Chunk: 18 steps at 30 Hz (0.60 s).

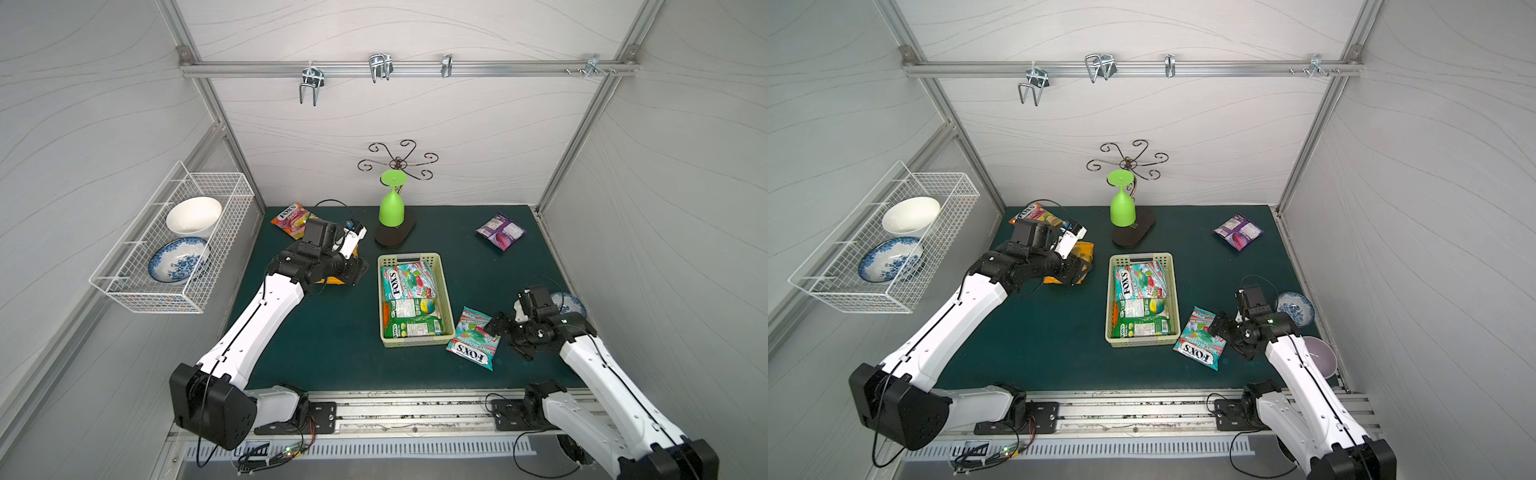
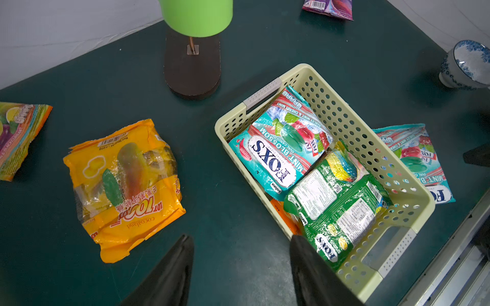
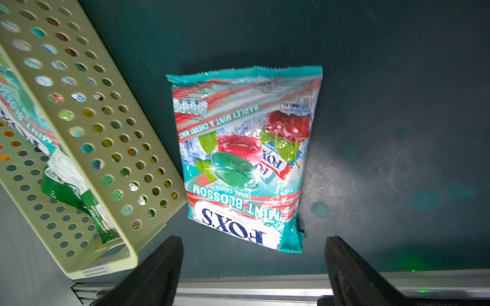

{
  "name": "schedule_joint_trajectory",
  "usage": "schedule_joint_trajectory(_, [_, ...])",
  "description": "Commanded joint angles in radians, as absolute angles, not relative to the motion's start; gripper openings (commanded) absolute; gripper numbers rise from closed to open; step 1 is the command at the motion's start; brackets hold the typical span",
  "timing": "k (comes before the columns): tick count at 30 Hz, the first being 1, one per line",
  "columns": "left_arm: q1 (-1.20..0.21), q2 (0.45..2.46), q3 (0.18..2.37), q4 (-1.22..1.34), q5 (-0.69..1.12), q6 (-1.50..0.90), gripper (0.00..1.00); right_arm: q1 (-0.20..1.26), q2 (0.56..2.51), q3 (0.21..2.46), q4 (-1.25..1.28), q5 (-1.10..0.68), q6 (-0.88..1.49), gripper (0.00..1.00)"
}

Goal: Put the candies in the basket
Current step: Pick up the candy at the center of the board.

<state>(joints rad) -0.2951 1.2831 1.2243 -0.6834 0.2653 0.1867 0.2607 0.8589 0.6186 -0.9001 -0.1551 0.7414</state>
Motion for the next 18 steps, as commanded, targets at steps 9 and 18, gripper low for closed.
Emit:
schedule_joint_trajectory(9, [-0.172,1.262,1.223,-0.638,0.36,0.14,0.63,0.248,0.91,0.523,-0.787,-0.212,0.802,0.71])
schedule_joint_trajectory(18, [-0.136,1.266,1.214,-0.635,0.384,0.128,0.66,0.232,0.966,0.484,-0.704,-0.22,0.787,0.56])
